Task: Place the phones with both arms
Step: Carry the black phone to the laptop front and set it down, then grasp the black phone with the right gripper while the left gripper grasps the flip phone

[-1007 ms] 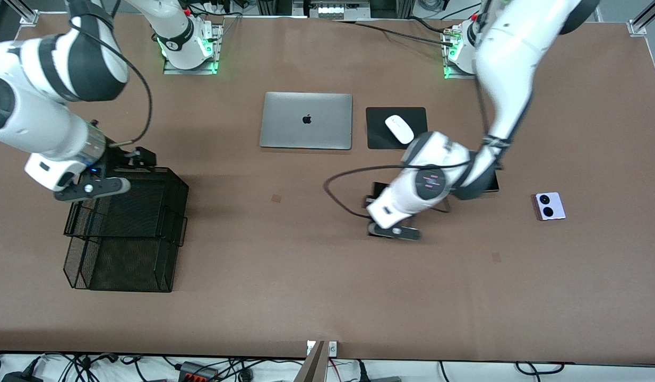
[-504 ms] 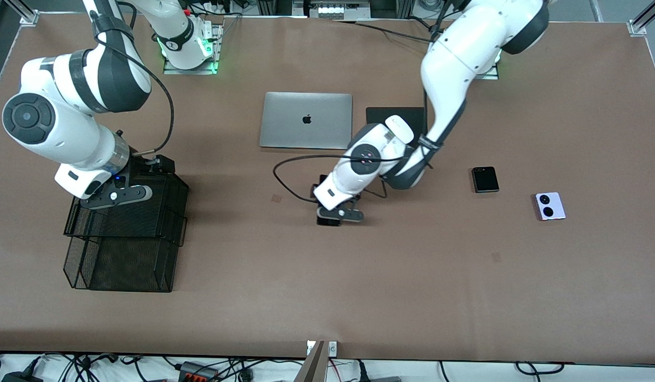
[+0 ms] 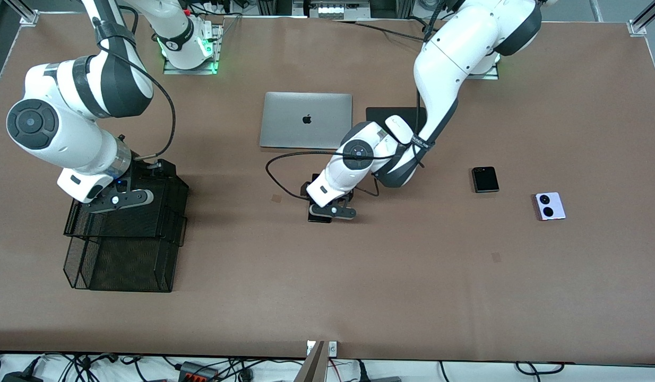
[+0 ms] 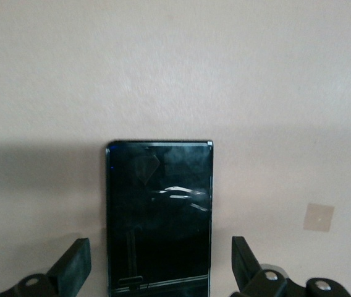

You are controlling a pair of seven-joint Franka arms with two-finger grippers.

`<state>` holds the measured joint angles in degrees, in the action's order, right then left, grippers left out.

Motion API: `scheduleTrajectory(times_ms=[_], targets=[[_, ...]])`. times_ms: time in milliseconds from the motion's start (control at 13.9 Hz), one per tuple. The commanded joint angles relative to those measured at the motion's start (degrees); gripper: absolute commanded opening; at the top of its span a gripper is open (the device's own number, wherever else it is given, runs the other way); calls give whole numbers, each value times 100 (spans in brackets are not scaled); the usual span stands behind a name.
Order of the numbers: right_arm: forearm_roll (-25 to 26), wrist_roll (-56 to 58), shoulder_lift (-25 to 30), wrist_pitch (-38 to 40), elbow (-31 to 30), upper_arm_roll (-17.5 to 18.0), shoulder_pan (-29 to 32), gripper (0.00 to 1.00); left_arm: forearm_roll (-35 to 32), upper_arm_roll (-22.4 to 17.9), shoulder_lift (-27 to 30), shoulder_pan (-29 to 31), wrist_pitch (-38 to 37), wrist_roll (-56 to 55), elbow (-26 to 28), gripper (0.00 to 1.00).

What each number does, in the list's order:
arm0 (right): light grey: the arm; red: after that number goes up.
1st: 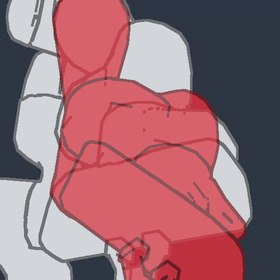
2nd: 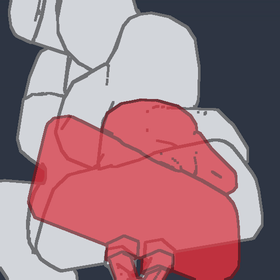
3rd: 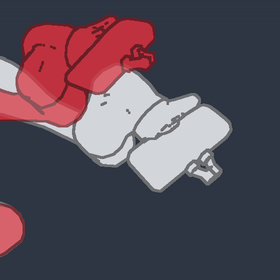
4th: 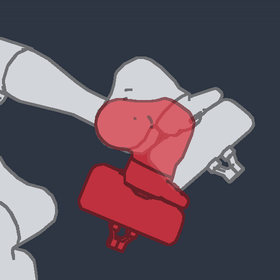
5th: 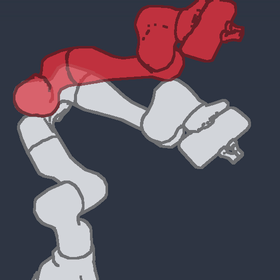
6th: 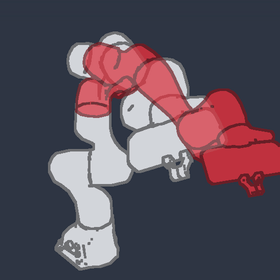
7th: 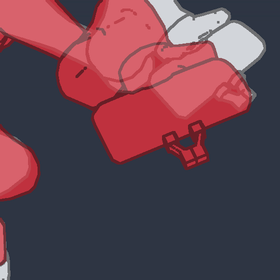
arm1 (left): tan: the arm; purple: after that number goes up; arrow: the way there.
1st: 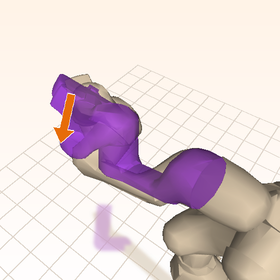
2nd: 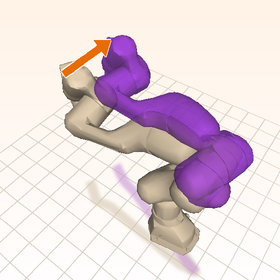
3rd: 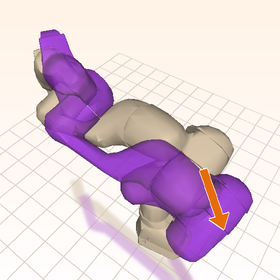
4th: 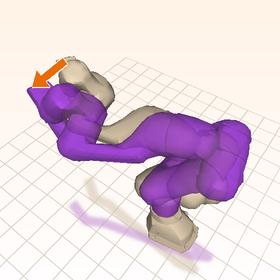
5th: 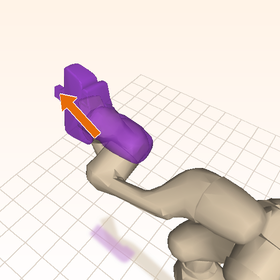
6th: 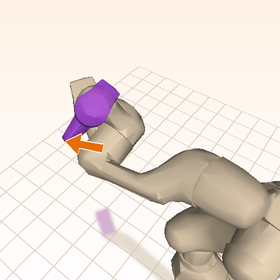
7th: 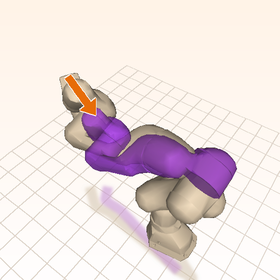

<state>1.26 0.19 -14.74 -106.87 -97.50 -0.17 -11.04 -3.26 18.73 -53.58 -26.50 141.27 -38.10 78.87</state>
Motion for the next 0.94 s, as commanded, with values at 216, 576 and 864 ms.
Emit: scheduleTrajectory(times_ms=[216, 576, 864], targets=[[-64, -80, -213, -351, 108, -1, -407, 100, -105, -54, 848, 846, -1941, 117, 50, 100], [-73, -89, -660, -869, 230, -1, -872, 100, -1508, -45, 1253, 1814, -3841, 1180, 58, 100], [-977, -860, -1372, -1501, 512, -1, -1460, 100, -1669, -10, 1884, 2727, -4029, 1858, 855, 100]])
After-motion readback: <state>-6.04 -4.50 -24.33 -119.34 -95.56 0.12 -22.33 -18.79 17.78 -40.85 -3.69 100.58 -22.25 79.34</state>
